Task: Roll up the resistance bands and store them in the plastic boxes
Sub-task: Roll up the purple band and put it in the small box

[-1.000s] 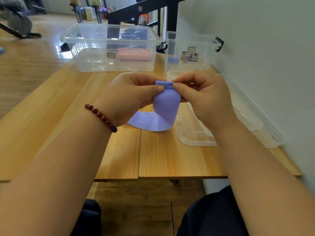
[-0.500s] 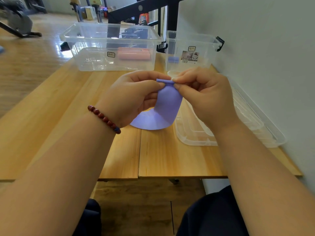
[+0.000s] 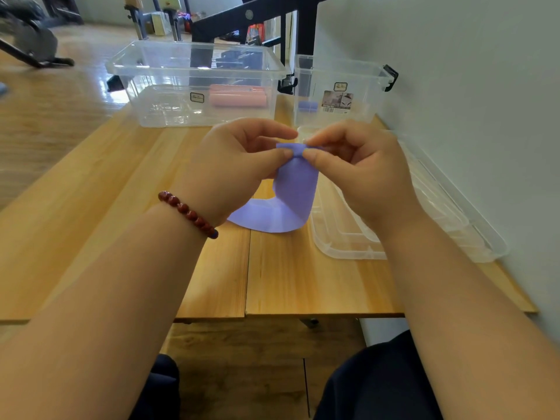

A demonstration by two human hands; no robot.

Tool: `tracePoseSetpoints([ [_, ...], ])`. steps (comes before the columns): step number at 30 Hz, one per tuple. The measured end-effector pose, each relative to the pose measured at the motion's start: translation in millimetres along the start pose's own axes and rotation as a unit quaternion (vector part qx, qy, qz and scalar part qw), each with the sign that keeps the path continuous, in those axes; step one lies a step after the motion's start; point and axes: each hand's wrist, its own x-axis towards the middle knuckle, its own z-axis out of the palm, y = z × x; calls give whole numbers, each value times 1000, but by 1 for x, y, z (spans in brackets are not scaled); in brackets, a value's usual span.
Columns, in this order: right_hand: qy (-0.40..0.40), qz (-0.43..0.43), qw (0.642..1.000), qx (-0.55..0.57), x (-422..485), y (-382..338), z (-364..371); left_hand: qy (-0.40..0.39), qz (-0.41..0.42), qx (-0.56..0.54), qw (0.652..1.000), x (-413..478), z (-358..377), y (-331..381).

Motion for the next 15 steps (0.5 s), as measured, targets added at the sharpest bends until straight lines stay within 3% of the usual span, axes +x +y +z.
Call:
tracePoseSetpoints([
  [5,-5,28,1000,7,0,0,1,-6,16,31,999,1,-3,-4],
  [10,29,0,1000,-11,-1,-4,2,-42,-30,-9,999,2,0,-8],
  [15,58,-20,998,-30,-3,-4,3,-24,-51,-65,996,3,3,-9],
])
